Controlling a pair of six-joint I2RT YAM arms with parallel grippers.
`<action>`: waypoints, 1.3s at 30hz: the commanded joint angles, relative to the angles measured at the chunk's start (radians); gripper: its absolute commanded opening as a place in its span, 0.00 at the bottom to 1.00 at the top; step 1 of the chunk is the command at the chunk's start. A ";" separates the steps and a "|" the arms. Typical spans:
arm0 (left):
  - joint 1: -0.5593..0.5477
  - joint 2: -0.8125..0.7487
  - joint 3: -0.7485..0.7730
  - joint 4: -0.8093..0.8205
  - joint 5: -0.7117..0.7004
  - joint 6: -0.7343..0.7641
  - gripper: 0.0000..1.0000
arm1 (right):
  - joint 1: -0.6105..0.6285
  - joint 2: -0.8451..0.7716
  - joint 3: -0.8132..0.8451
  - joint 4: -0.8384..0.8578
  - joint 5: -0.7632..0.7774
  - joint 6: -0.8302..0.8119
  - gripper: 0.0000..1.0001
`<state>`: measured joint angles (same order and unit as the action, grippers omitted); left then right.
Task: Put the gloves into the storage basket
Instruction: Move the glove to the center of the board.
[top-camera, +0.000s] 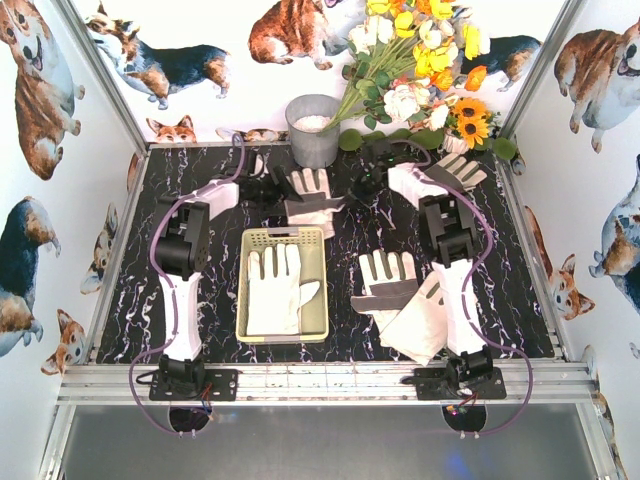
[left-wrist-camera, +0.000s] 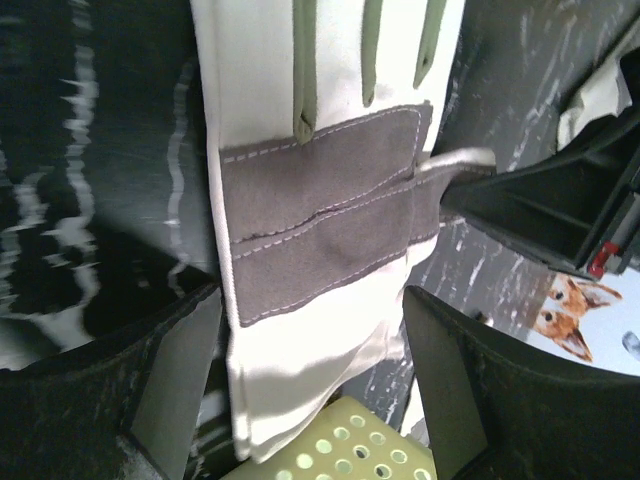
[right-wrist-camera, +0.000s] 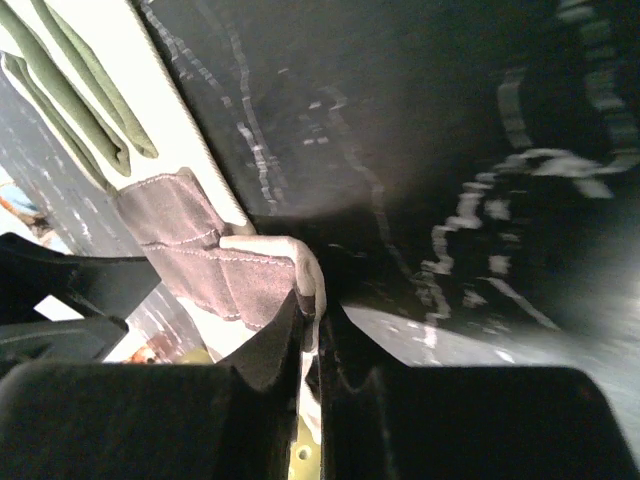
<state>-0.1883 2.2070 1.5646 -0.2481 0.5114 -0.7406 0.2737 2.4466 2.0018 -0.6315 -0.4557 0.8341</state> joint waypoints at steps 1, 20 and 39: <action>-0.037 0.066 -0.006 0.023 0.062 -0.021 0.69 | -0.041 -0.108 -0.051 -0.041 0.045 -0.102 0.00; -0.094 0.005 0.034 0.025 0.008 0.037 0.72 | -0.079 -0.216 -0.084 -0.036 0.075 -0.202 0.36; -0.095 -0.213 0.020 -0.089 -0.074 0.215 0.80 | -0.080 -0.663 -0.531 -0.439 0.430 -0.354 0.54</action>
<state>-0.2802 2.0445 1.6073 -0.3027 0.4515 -0.5781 0.1925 1.8301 1.5585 -0.9634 -0.1329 0.4694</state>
